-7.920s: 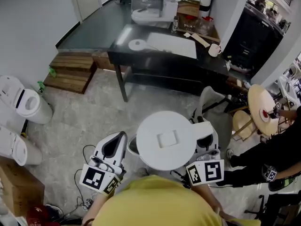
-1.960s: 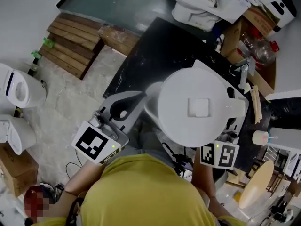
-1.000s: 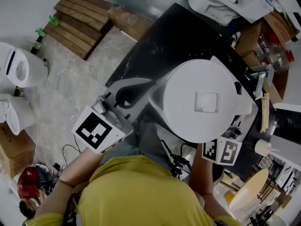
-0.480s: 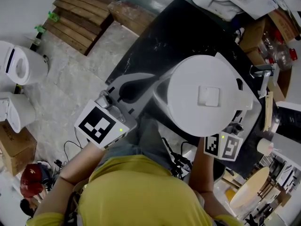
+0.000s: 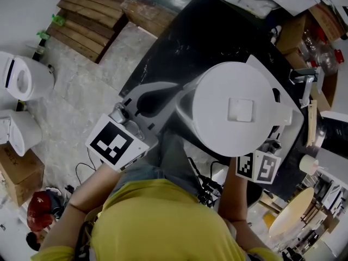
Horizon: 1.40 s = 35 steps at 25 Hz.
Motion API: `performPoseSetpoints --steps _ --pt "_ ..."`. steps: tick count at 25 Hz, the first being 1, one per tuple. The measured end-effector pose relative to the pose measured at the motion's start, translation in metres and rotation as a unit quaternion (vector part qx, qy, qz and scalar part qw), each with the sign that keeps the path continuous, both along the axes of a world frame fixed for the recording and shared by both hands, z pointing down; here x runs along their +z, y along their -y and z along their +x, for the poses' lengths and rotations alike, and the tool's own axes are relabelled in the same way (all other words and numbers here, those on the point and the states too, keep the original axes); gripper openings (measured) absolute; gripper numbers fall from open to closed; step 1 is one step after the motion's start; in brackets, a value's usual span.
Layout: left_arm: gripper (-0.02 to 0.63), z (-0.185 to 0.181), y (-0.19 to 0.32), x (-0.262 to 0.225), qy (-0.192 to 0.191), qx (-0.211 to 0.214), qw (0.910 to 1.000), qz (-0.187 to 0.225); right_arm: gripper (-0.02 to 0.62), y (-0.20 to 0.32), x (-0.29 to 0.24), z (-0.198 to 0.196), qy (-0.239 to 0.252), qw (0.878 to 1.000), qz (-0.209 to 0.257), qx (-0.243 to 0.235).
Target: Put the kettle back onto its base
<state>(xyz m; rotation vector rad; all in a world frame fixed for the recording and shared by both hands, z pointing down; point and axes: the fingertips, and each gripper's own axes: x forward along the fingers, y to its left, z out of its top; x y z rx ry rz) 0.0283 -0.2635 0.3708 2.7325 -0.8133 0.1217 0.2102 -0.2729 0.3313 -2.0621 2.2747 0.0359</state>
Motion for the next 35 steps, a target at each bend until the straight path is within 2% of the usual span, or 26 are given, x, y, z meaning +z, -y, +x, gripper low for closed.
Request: performPoseSetpoints --steps 26,35 --pt "0.002 0.0034 -0.0005 0.0069 0.000 0.000 1.0000 -0.005 0.120 -0.0028 0.0105 0.0055 0.006 1.000 0.025 0.002" --pt "0.002 0.0011 0.0059 0.0096 0.004 -0.005 0.9999 -0.009 0.116 0.0000 0.0096 0.0021 -0.012 1.000 0.012 0.016"
